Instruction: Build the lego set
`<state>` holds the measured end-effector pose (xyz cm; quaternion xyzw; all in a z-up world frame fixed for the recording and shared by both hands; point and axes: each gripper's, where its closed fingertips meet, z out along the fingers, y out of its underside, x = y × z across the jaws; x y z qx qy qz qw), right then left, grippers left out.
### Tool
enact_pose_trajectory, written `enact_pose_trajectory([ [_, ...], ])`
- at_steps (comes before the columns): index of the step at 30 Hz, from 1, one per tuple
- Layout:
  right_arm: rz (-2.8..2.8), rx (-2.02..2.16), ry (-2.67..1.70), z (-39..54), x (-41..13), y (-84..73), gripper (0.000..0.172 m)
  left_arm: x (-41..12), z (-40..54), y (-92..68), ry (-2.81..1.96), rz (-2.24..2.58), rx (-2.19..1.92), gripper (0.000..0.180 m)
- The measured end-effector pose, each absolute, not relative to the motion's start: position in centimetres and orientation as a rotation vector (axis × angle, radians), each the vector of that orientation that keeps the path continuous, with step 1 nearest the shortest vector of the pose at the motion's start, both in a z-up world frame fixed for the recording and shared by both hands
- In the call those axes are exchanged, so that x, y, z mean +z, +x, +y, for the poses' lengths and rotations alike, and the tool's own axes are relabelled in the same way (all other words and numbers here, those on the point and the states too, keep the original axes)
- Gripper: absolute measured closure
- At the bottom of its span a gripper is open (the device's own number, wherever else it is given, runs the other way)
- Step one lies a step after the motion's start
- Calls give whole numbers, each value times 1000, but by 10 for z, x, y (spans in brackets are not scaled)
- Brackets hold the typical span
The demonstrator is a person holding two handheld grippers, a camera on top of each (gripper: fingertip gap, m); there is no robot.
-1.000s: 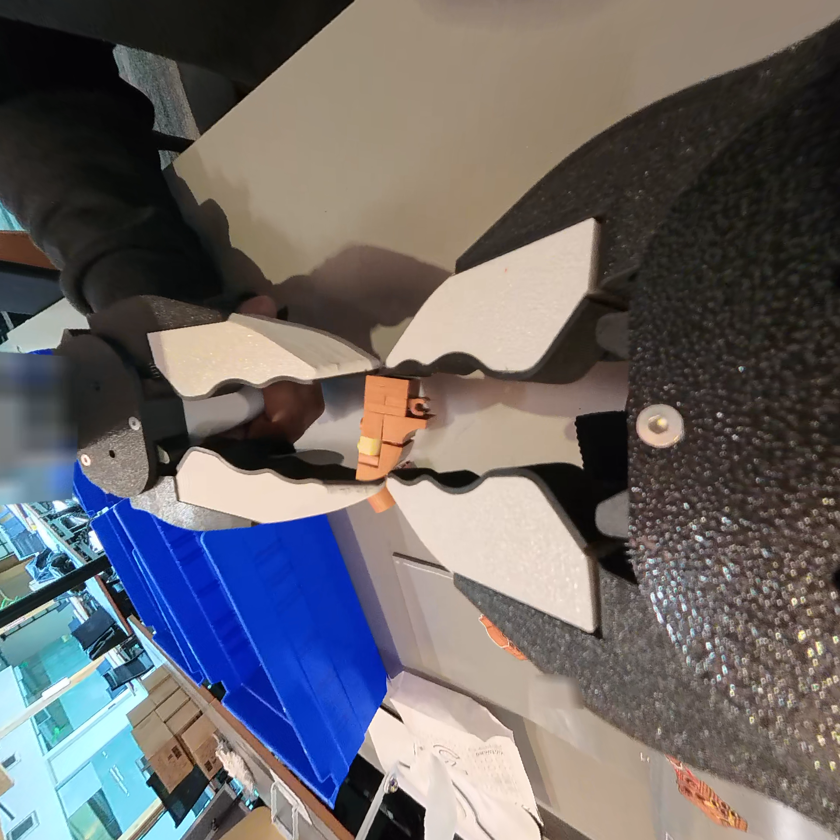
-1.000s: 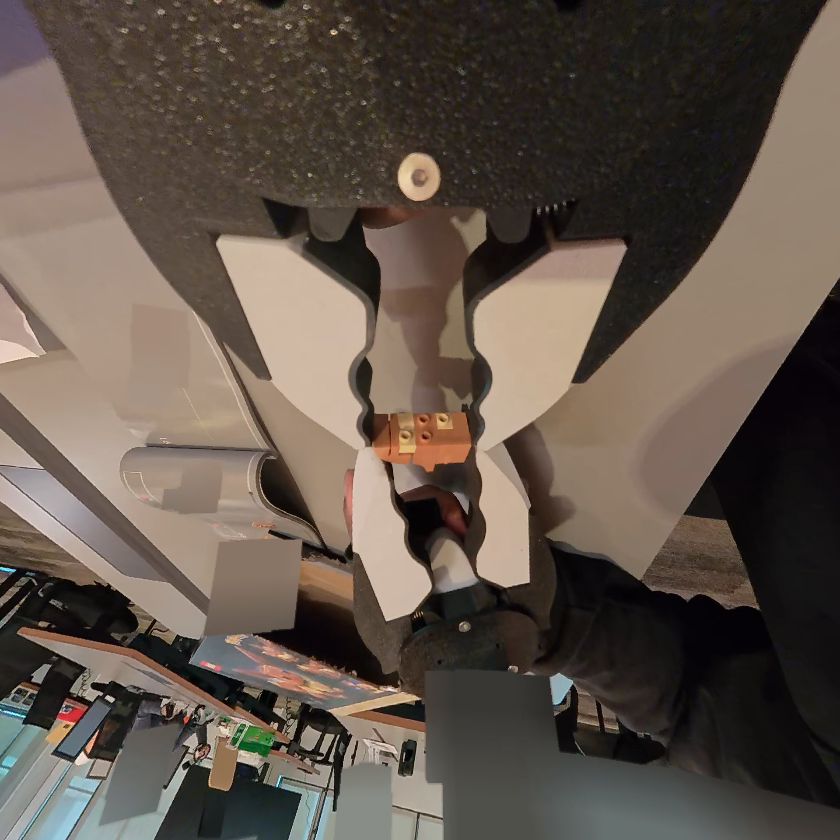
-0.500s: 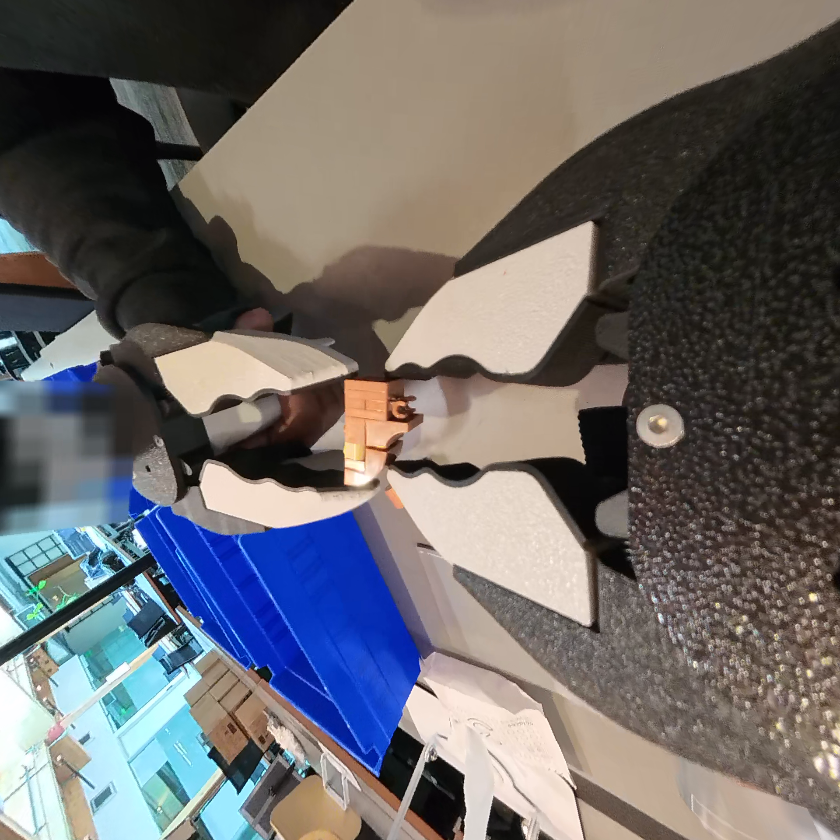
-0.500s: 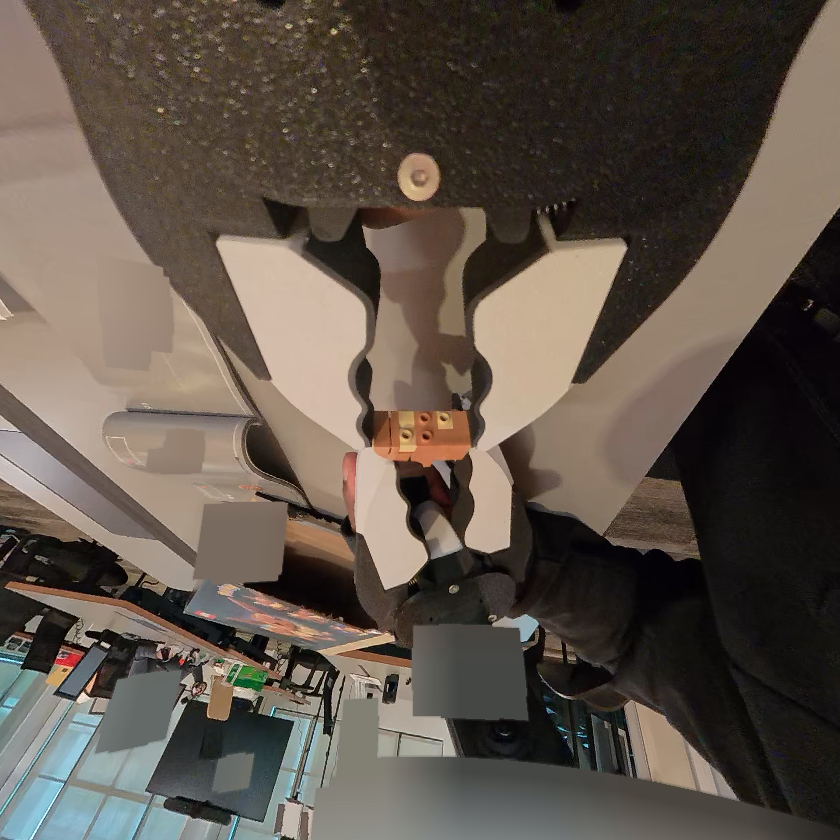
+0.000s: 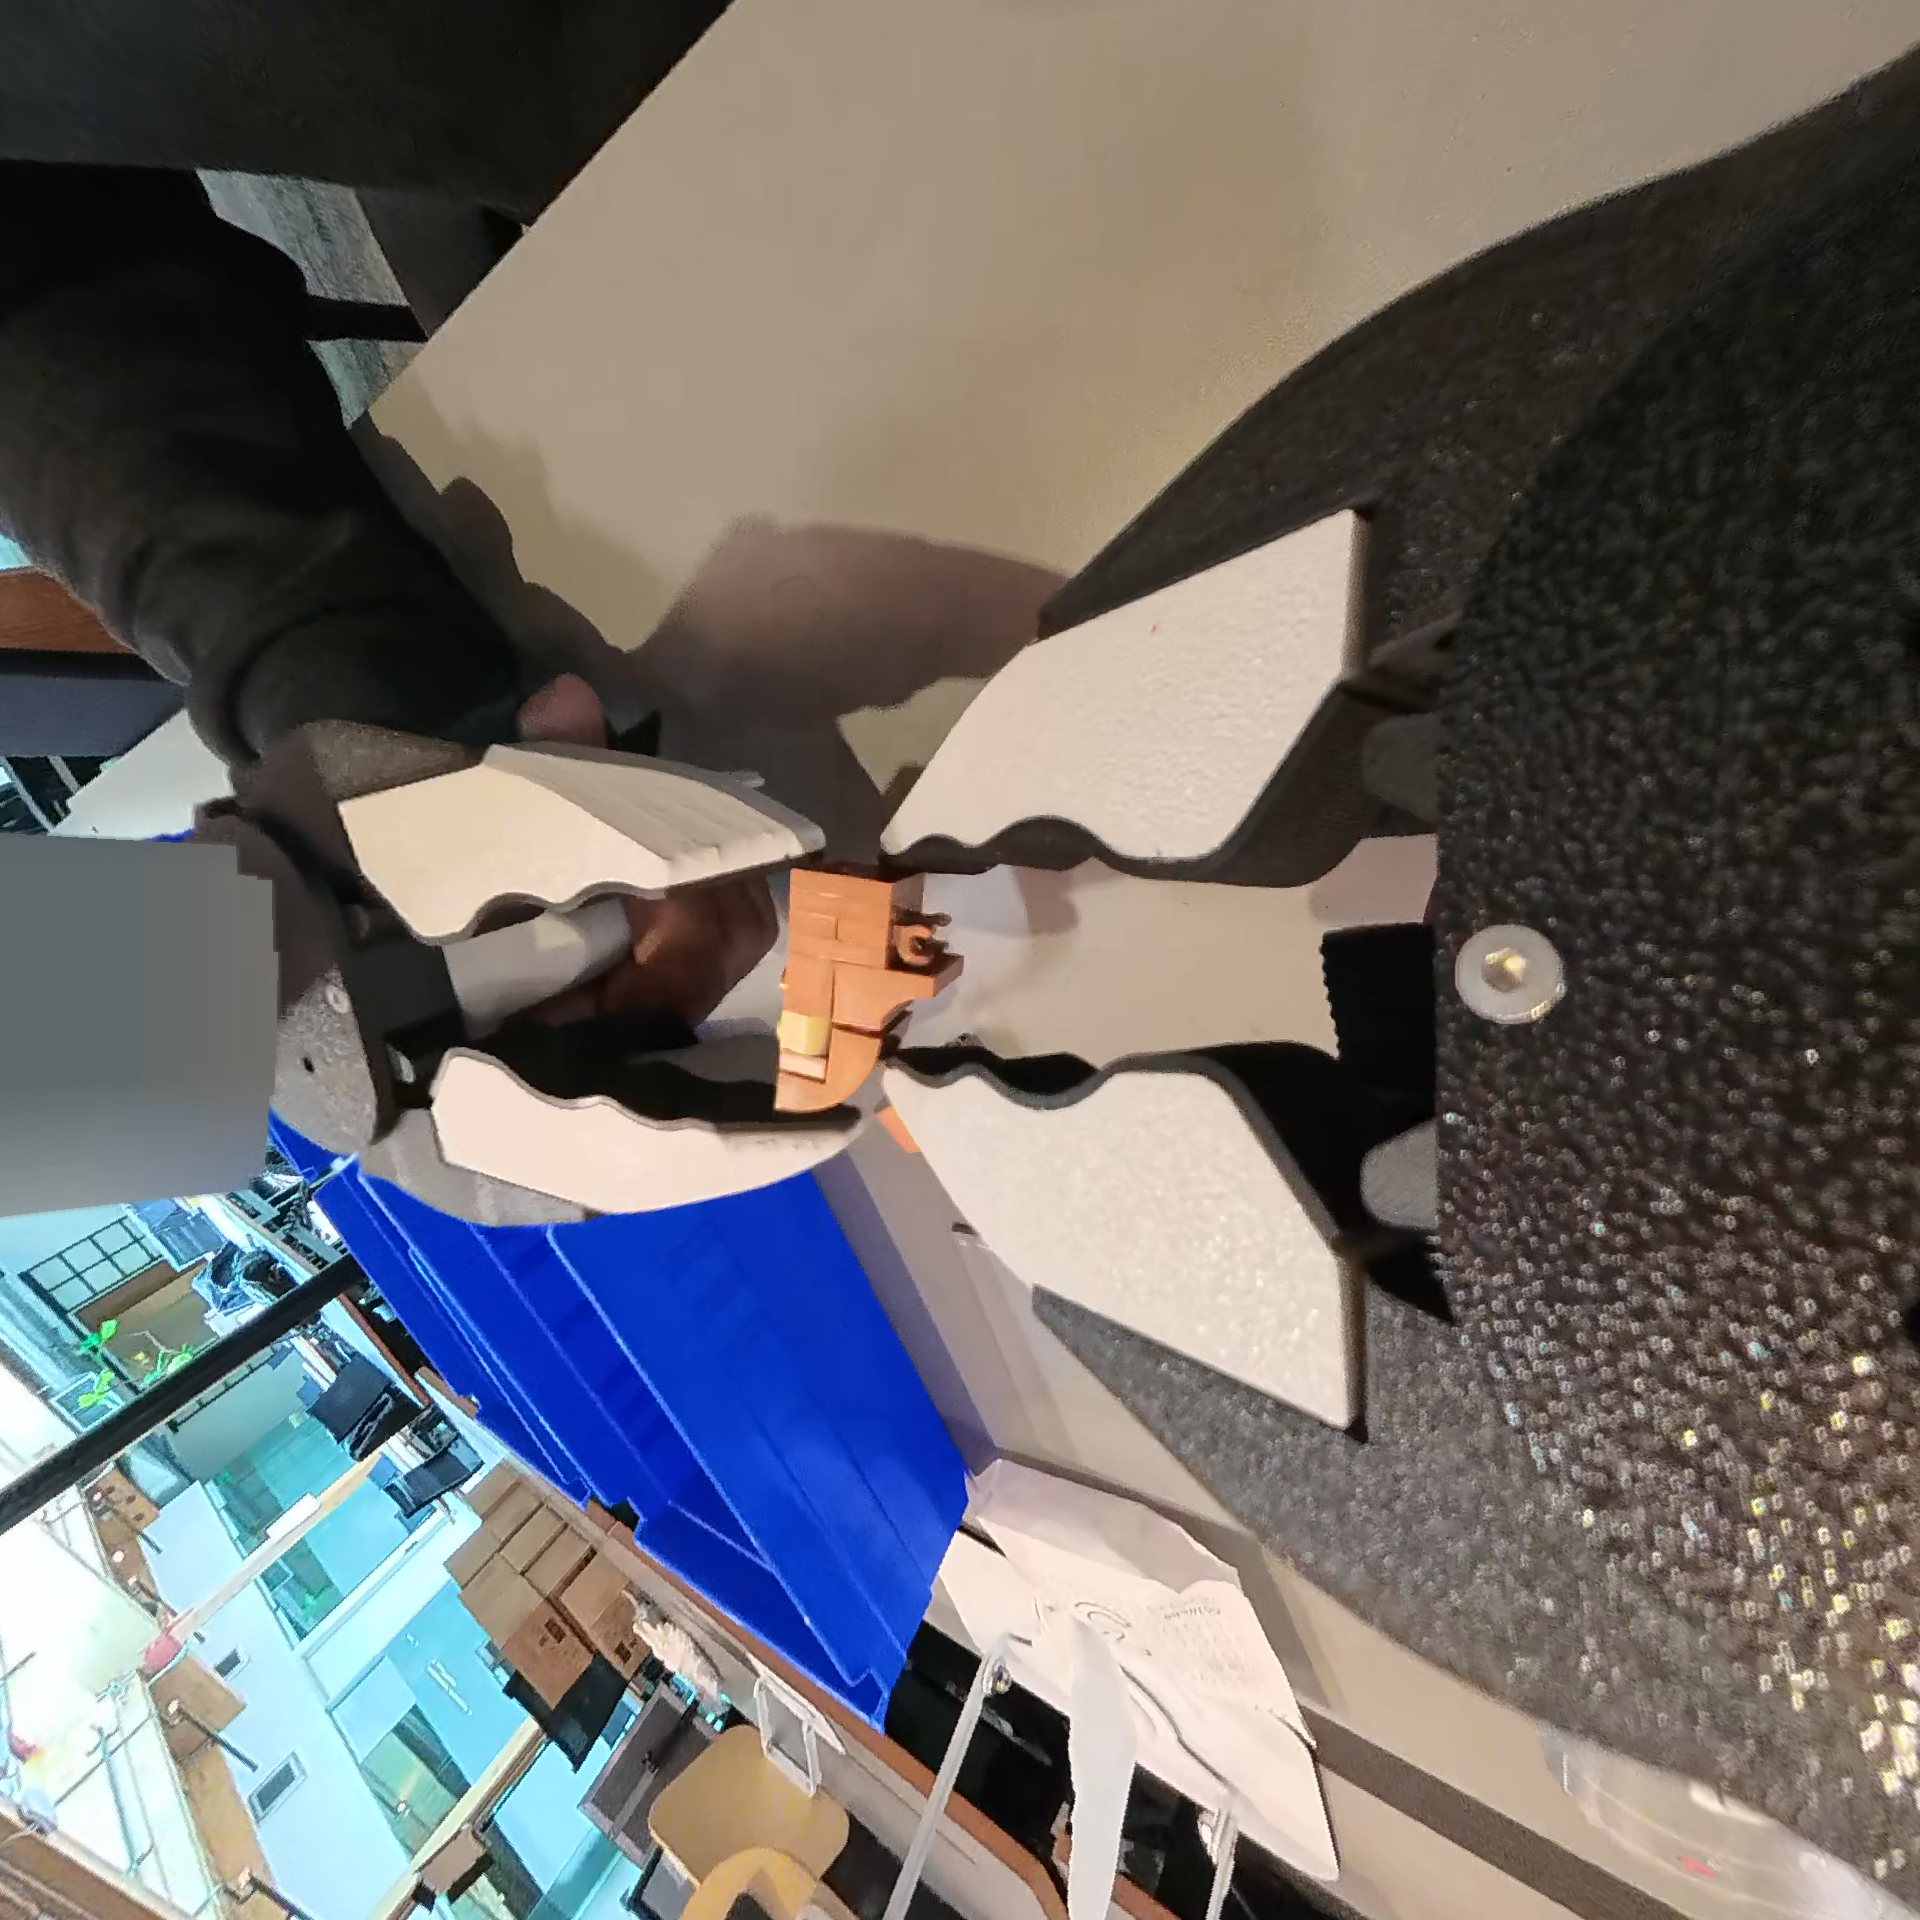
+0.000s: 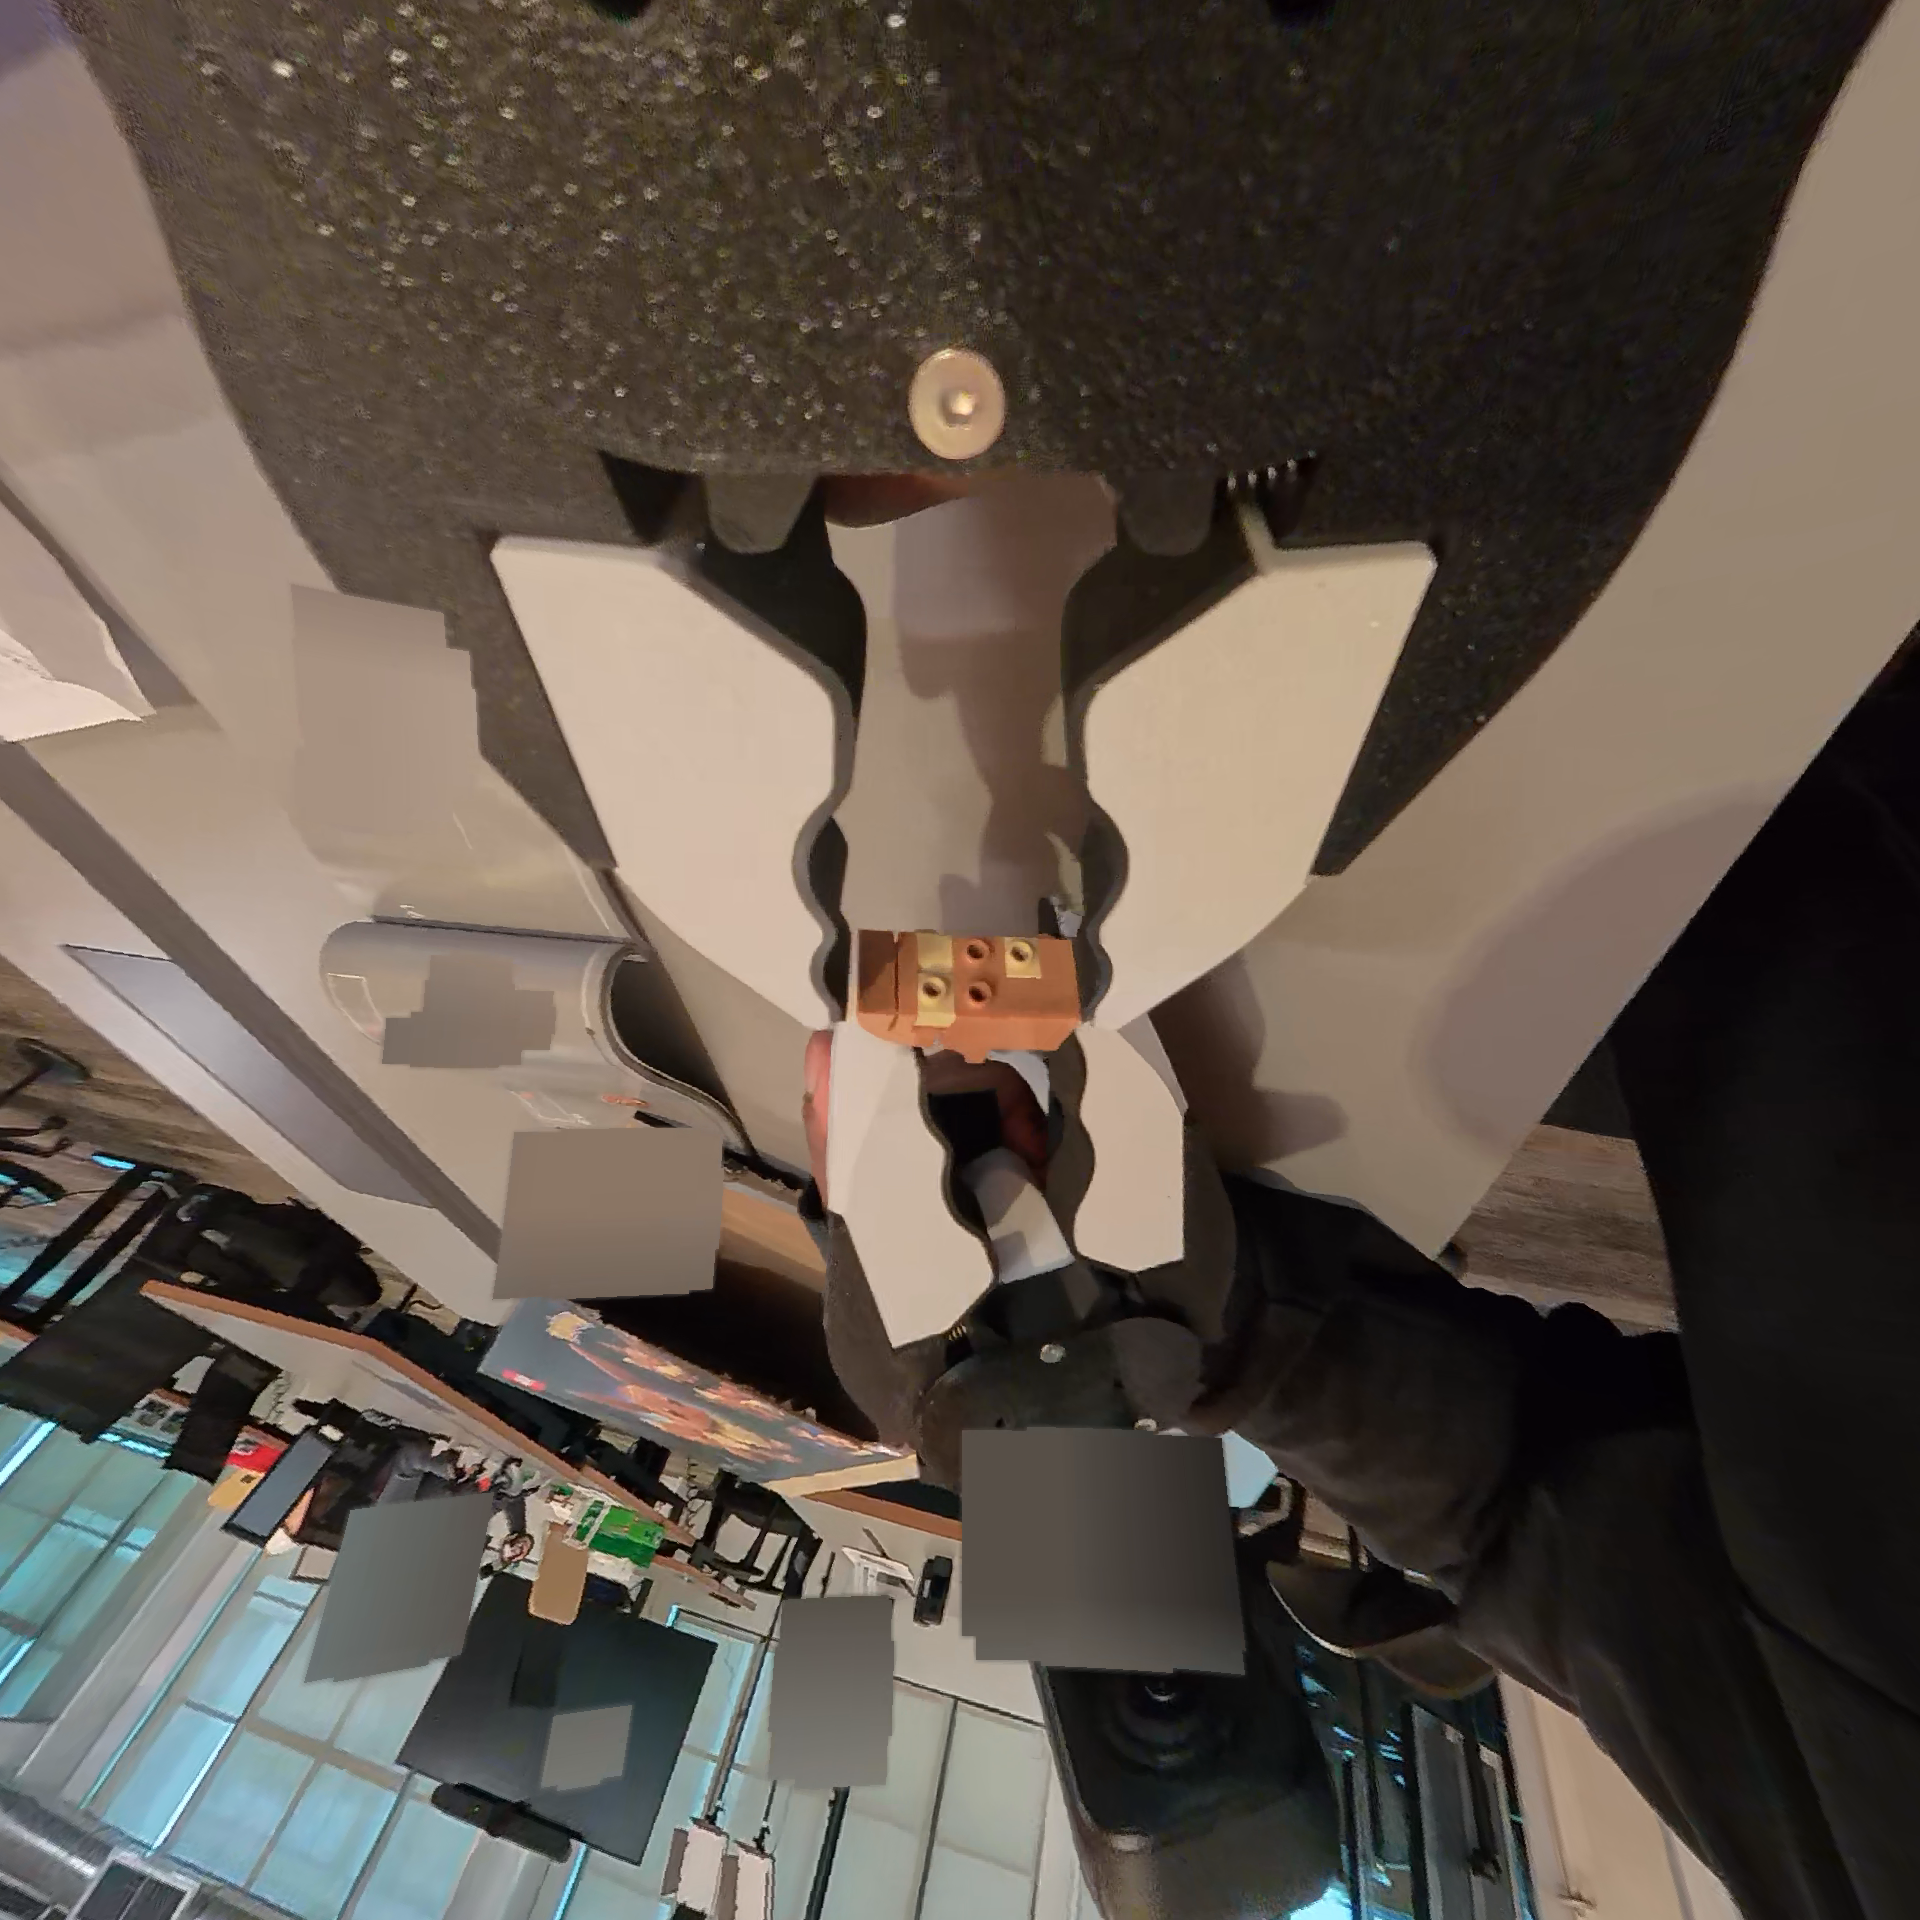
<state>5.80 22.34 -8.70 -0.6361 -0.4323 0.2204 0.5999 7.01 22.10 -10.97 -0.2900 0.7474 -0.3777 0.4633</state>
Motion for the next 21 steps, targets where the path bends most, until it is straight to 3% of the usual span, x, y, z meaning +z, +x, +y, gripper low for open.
enact_pose_trajectory([
  [1,-1001,485,-1474,225,-87,59,130,-109,222,70,-718,1829,-938,157],
  [13,-990,453,-1505,228,-91,63,132,-108,223,72,-756,1795,-989,157],
  [21,-1014,537,-1493,221,-90,59,132,-101,220,73,-697,1755,-962,141],
])
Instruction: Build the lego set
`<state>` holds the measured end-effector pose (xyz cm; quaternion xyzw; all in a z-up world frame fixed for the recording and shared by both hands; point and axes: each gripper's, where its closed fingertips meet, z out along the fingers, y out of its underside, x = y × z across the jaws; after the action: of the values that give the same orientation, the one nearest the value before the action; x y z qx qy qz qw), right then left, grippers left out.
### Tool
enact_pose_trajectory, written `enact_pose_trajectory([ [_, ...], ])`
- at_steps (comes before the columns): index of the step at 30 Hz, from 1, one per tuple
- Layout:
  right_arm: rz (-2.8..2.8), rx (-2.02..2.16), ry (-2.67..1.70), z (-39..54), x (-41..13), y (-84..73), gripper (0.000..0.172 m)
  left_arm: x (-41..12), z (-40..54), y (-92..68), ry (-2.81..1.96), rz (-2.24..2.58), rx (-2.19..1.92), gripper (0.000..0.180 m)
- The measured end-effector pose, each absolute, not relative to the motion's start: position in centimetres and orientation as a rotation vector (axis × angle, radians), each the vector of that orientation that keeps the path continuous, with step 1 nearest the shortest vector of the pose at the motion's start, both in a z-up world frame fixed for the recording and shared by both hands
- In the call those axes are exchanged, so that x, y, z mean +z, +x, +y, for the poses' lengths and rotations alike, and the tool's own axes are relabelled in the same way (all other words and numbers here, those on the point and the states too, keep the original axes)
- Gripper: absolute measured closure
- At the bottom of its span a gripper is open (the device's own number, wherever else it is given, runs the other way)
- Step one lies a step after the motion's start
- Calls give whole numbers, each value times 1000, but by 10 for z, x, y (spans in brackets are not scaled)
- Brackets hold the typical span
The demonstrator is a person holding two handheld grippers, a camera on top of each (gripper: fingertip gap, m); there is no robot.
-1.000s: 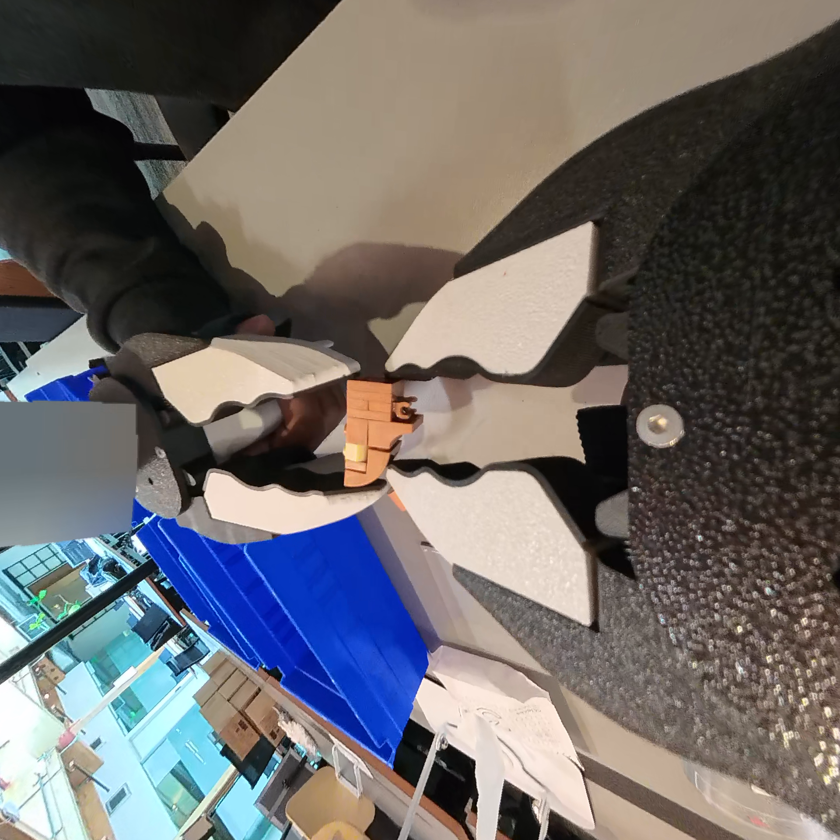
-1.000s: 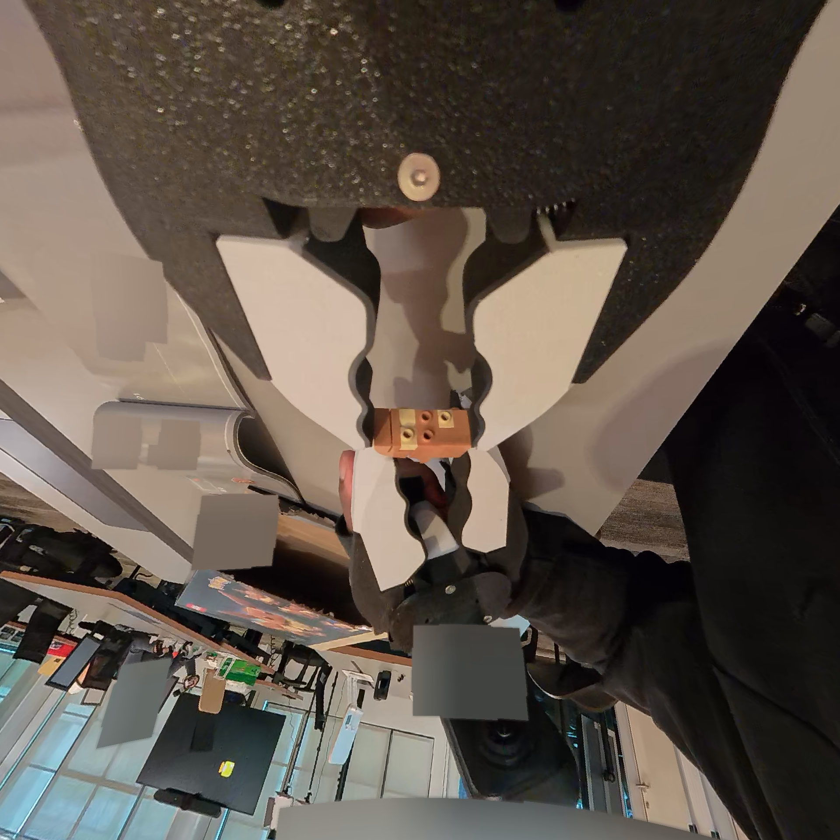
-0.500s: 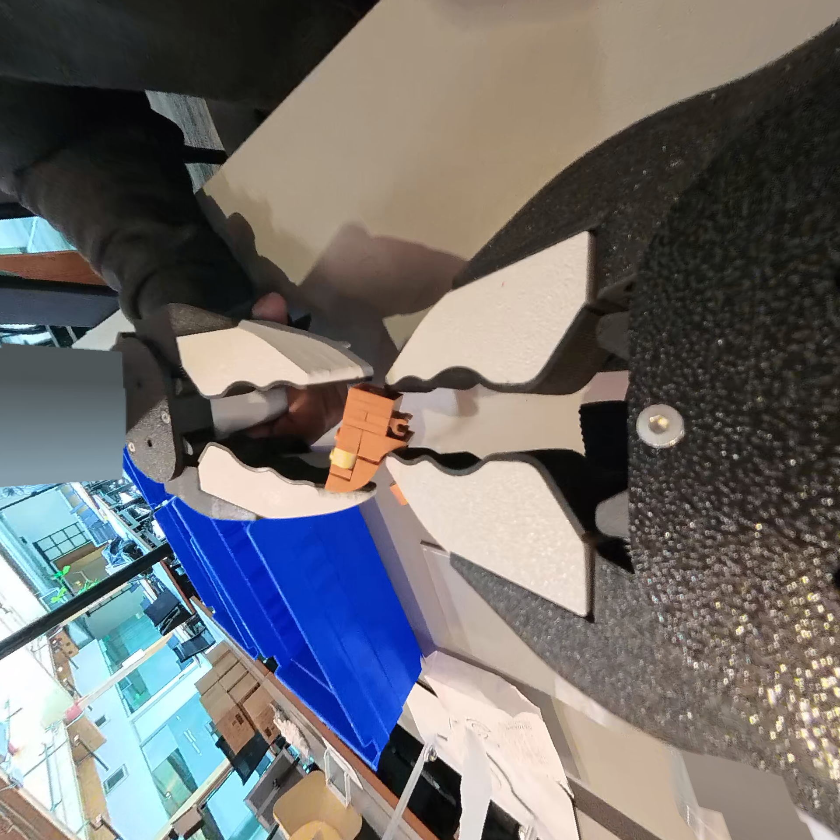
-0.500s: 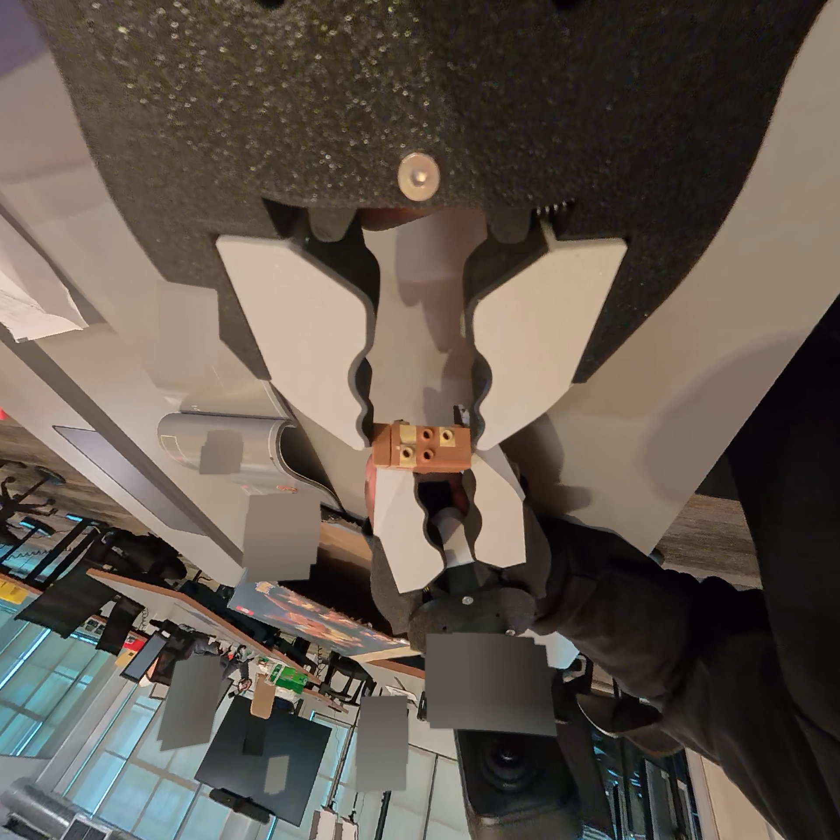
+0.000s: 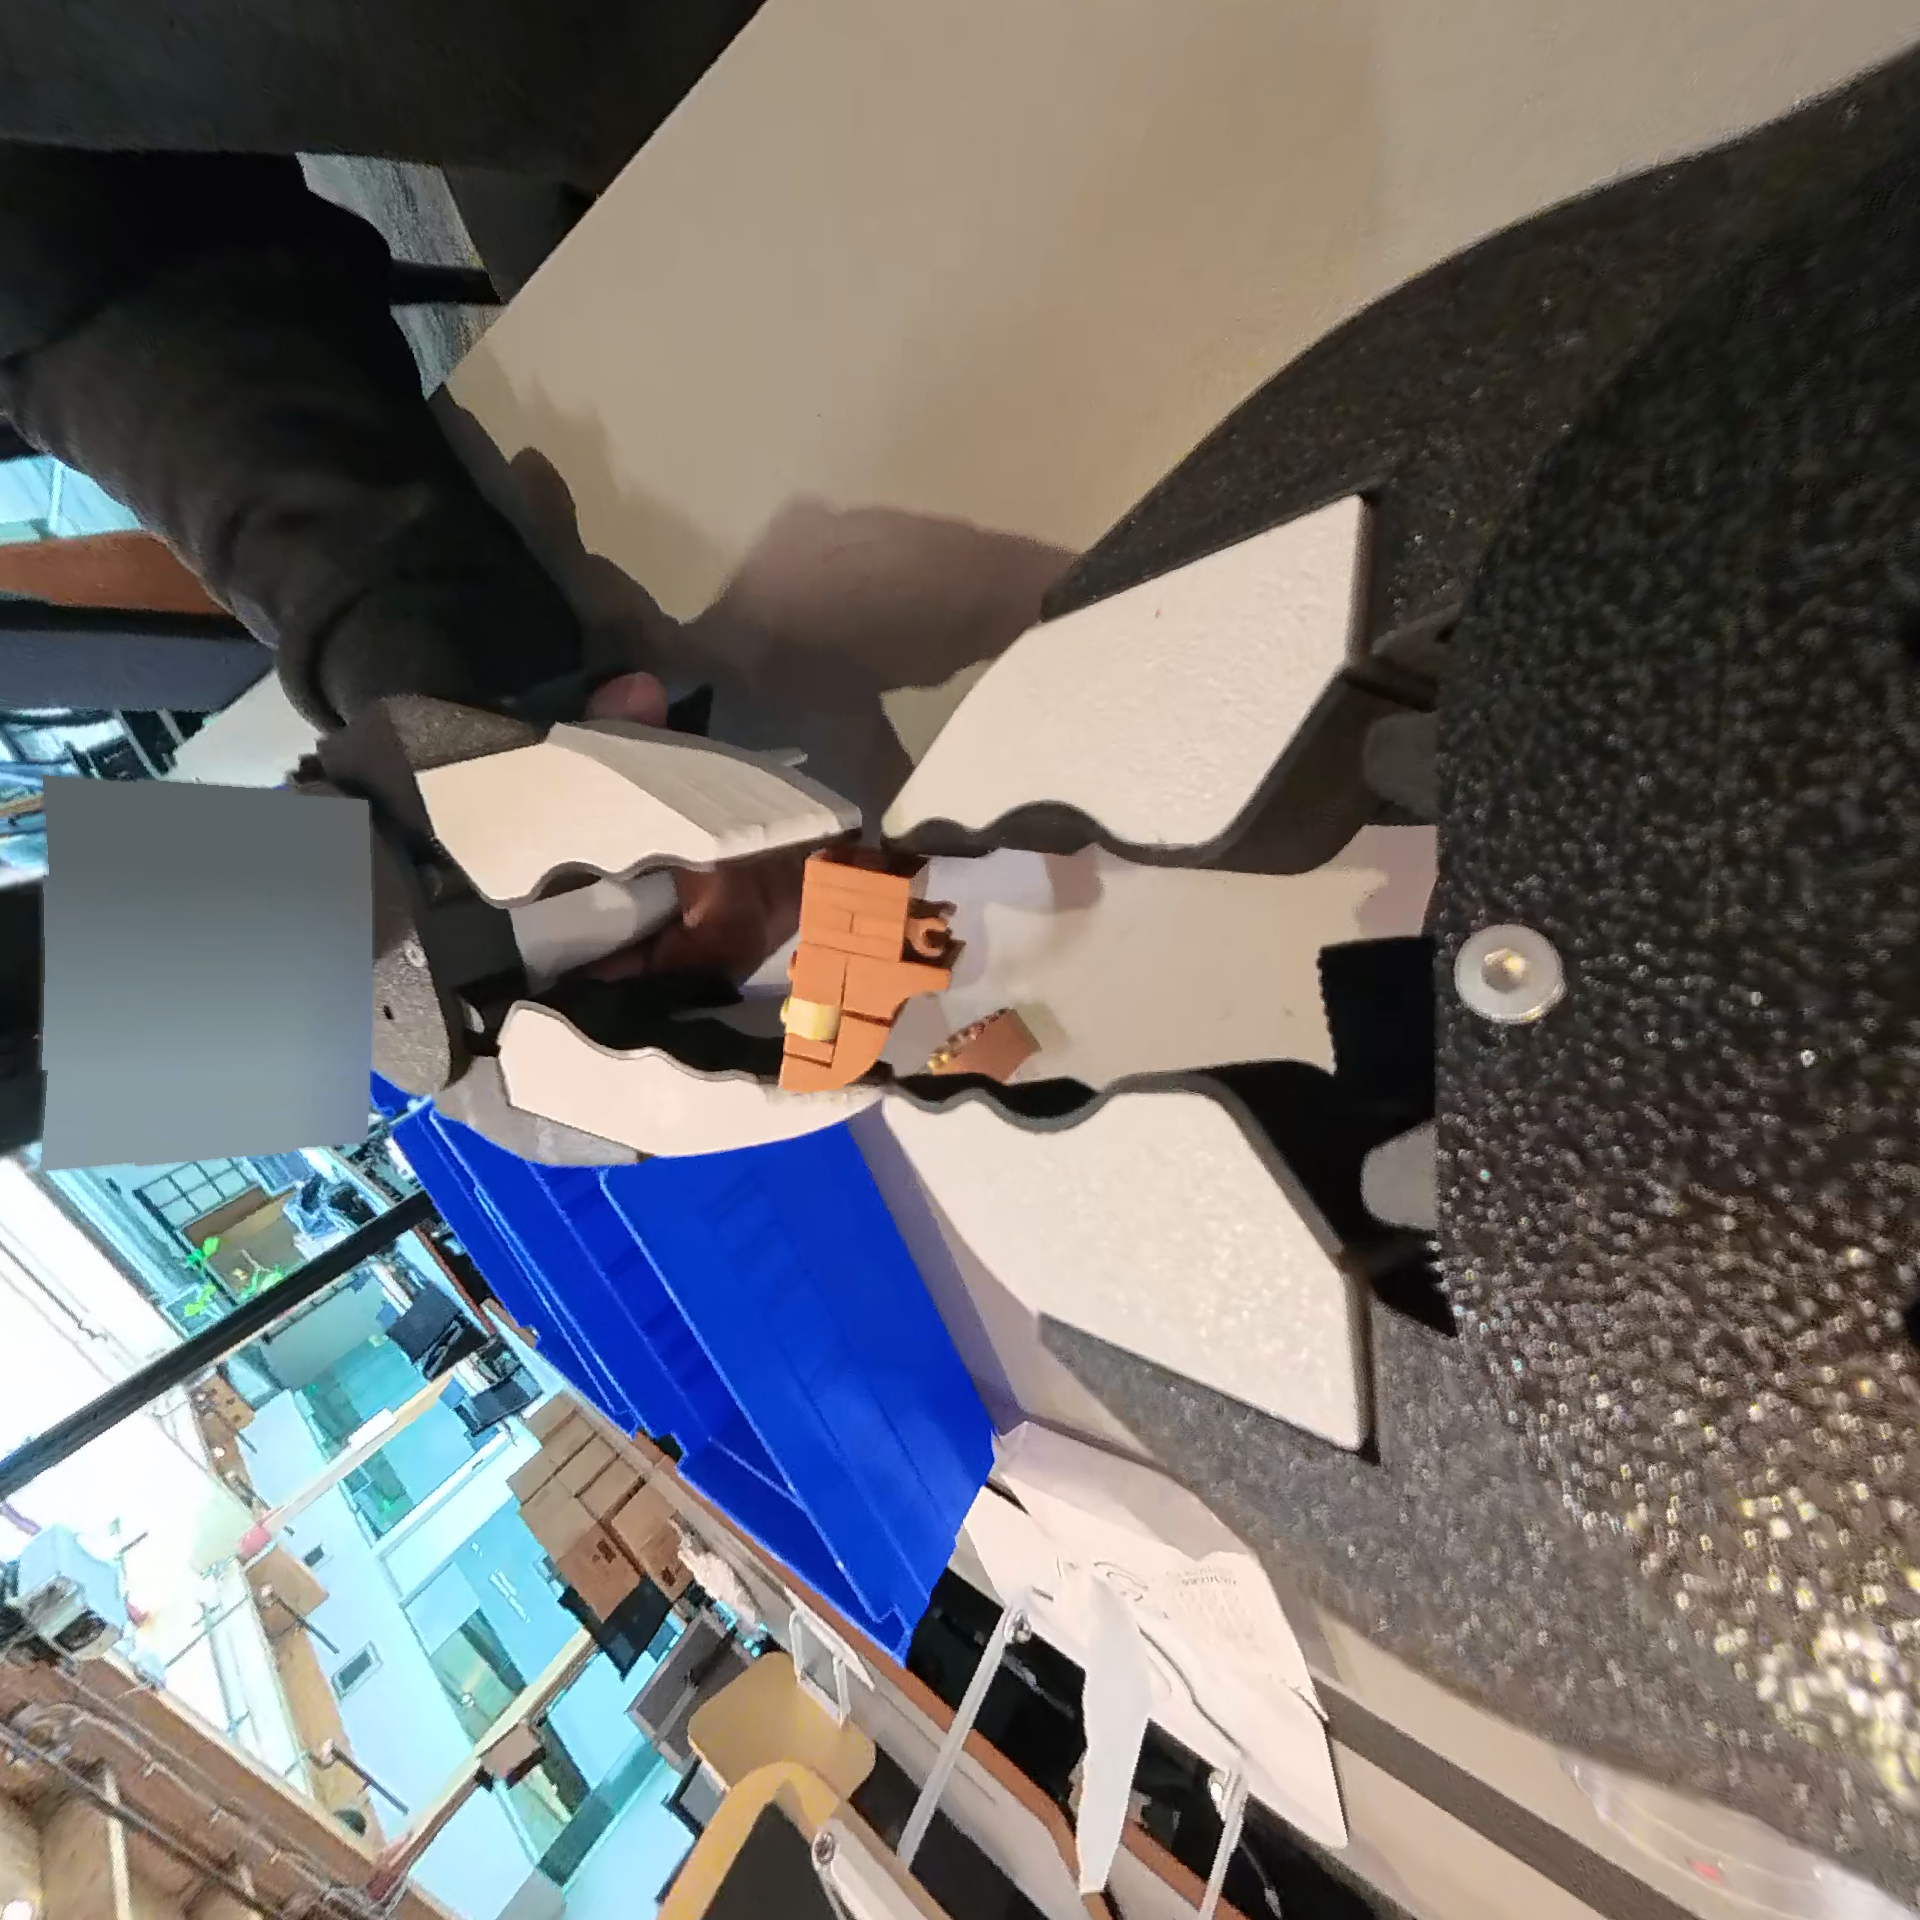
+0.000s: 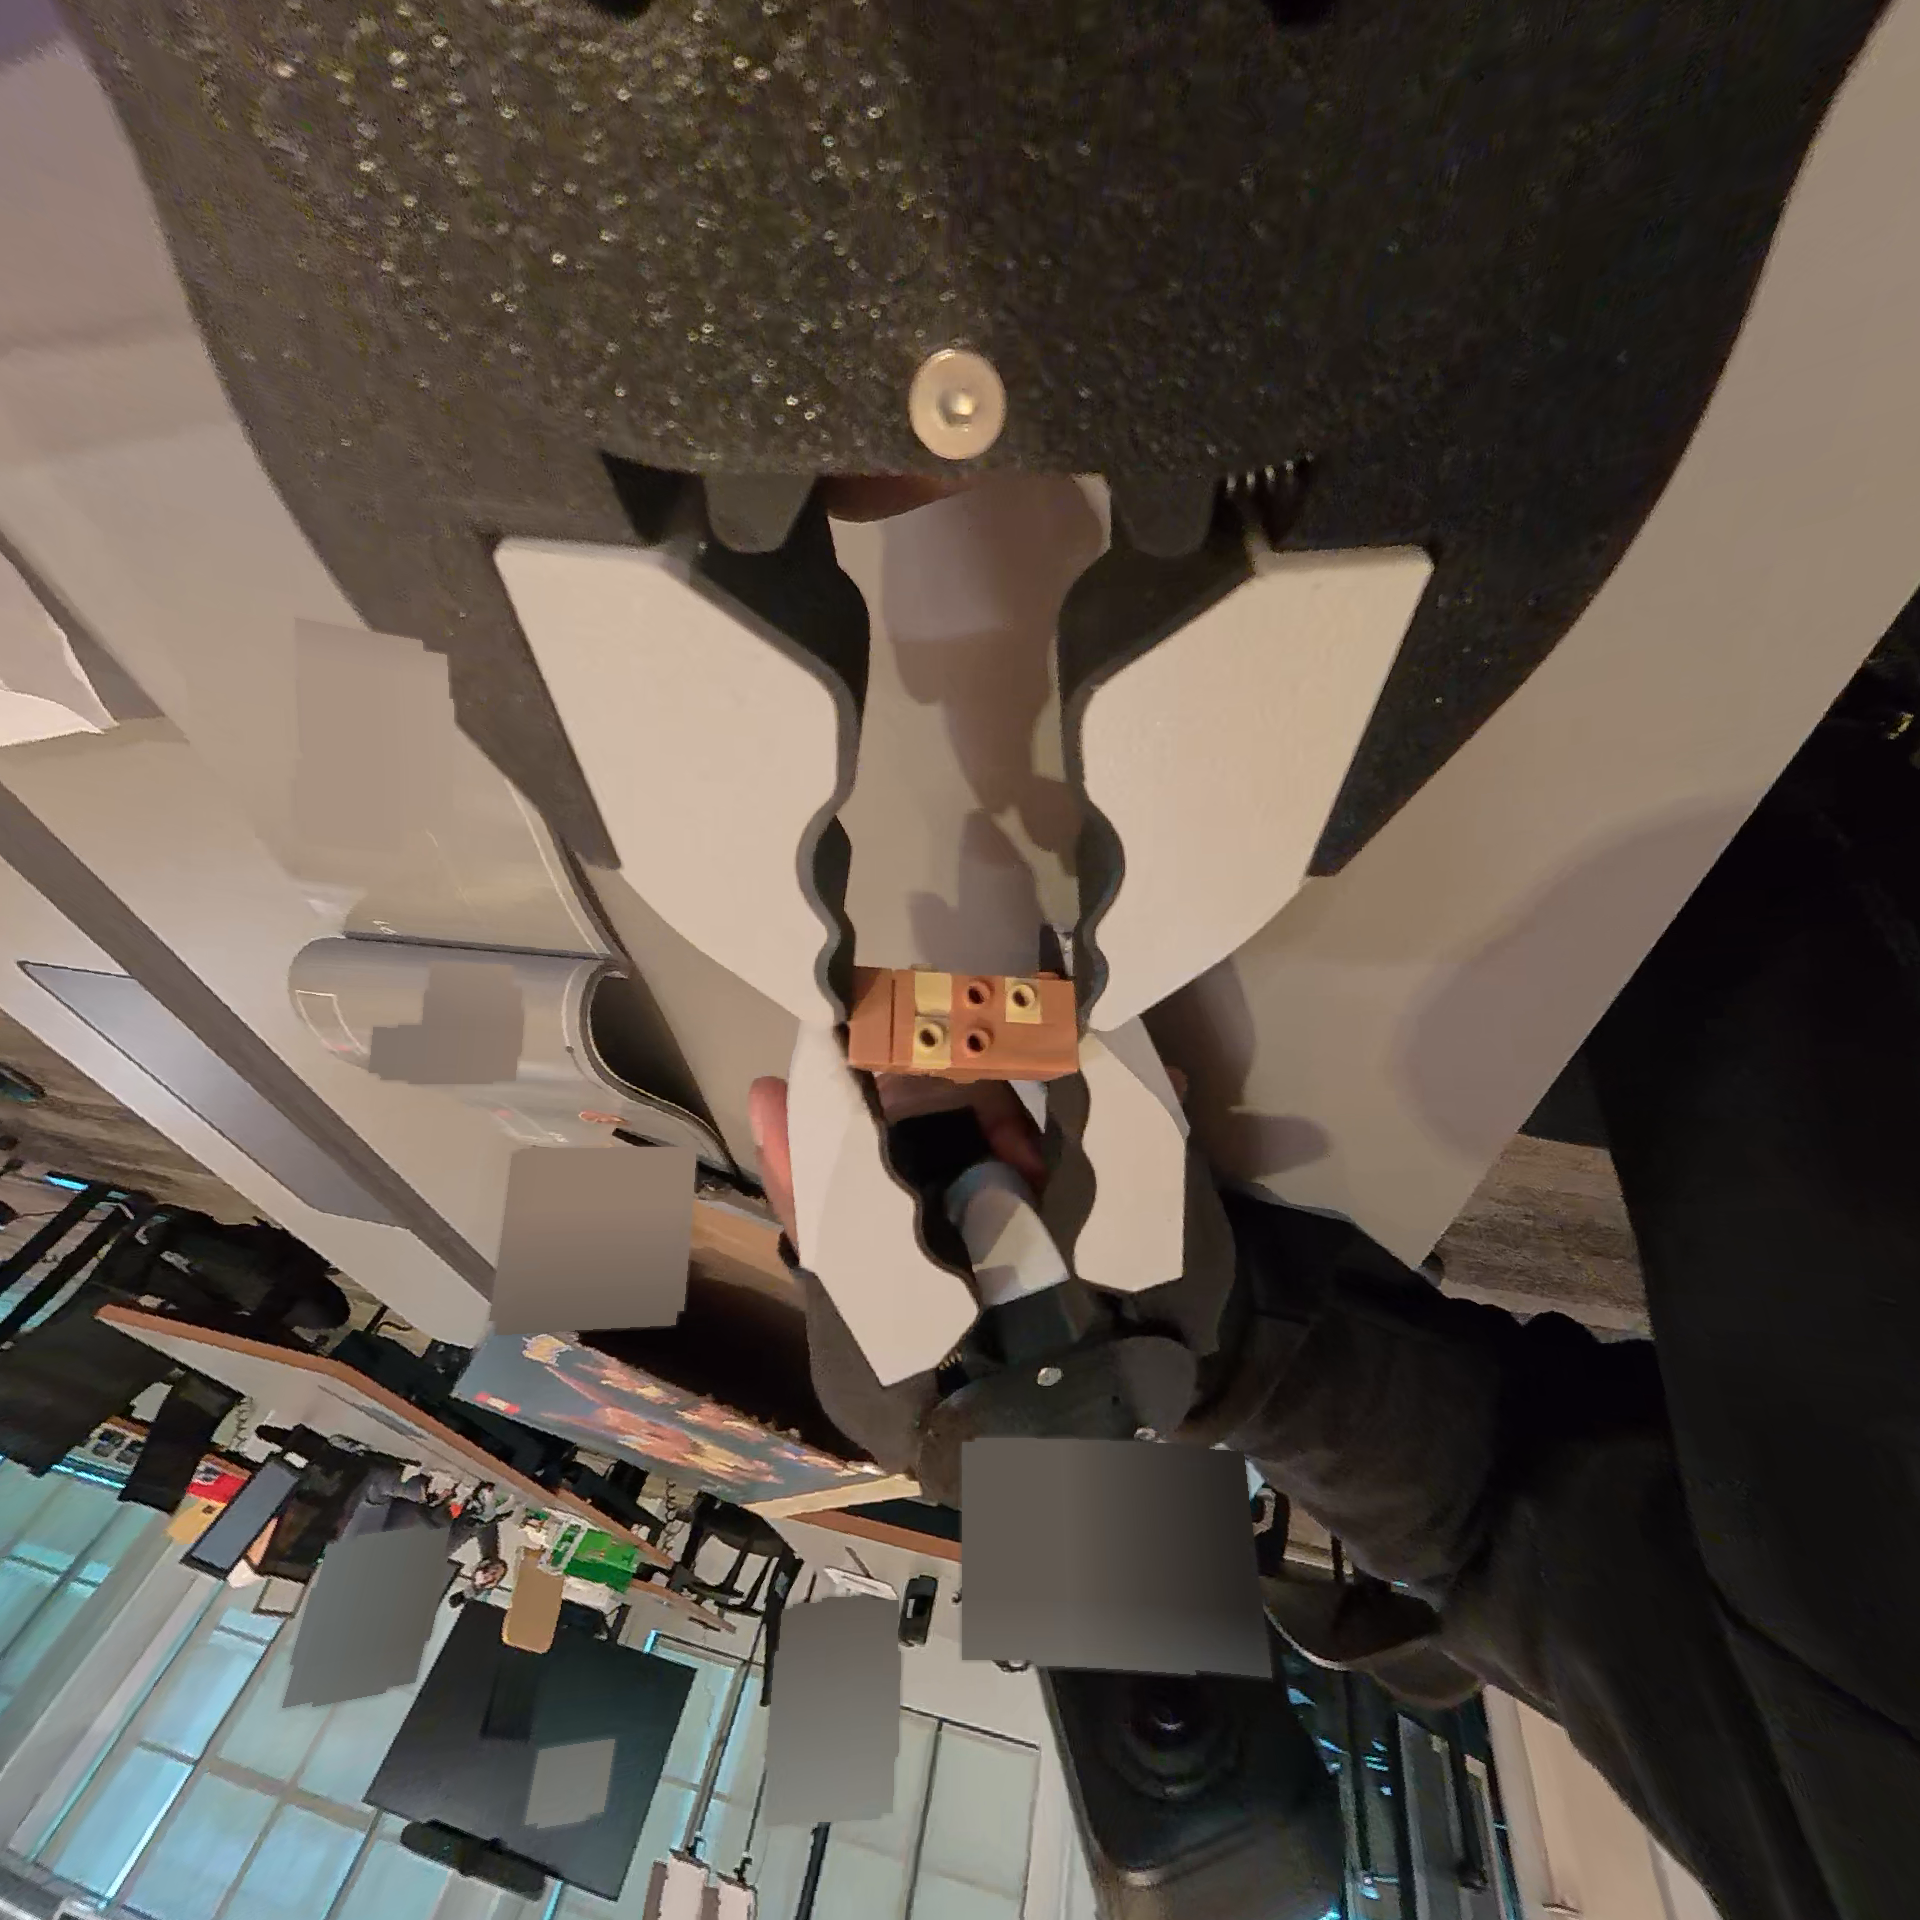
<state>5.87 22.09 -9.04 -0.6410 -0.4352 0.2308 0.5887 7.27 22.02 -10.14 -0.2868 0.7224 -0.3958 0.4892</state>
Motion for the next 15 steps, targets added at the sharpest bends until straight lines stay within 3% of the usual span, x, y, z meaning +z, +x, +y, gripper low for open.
enact_pose_trajectory([
  [7,-1017,533,-1479,220,-88,59,132,-101,218,73,-658,1753,-917,134],
  [13,-1015,462,-1466,223,-88,60,132,-100,223,75,-640,1728,-818,141],
  [15,-1011,454,-1458,224,-86,61,132,-99,222,74,-627,1728,-816,152],
])
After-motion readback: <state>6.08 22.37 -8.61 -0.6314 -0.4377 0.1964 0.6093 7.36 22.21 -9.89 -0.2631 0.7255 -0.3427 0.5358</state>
